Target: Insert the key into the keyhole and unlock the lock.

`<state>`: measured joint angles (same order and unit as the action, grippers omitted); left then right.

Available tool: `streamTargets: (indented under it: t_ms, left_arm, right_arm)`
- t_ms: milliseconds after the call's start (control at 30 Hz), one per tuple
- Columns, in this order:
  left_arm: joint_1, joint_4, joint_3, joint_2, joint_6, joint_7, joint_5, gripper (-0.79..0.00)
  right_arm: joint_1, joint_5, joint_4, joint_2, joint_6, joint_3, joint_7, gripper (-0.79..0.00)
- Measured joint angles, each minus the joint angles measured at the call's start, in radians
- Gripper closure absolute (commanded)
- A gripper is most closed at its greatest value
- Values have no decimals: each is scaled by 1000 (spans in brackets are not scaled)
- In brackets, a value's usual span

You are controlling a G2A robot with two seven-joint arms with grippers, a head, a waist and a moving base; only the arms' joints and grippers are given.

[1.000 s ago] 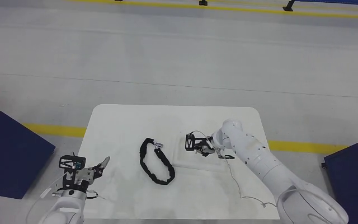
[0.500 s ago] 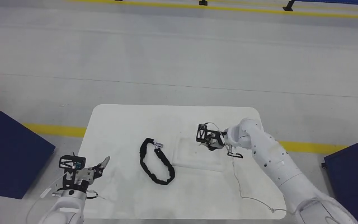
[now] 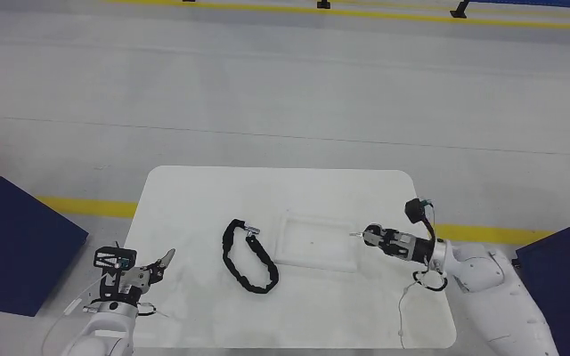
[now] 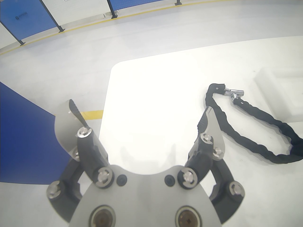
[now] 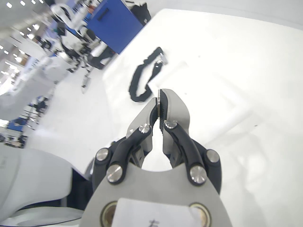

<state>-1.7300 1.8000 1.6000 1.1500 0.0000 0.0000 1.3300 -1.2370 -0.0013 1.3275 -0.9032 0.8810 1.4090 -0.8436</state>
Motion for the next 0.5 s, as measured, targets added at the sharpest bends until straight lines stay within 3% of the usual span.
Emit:
streamTargets:
  t_ms: [200, 500]
  left_arm:
    - [0, 0, 0, 0, 0, 0, 0, -785]
    - [0, 0, 0, 0, 0, 0, 0, -785]
  right_arm:
    - [-165, 384, 99, 42, -35, 90, -132, 0]
    - [-242, 491, 127, 80, -18, 74, -114, 0]
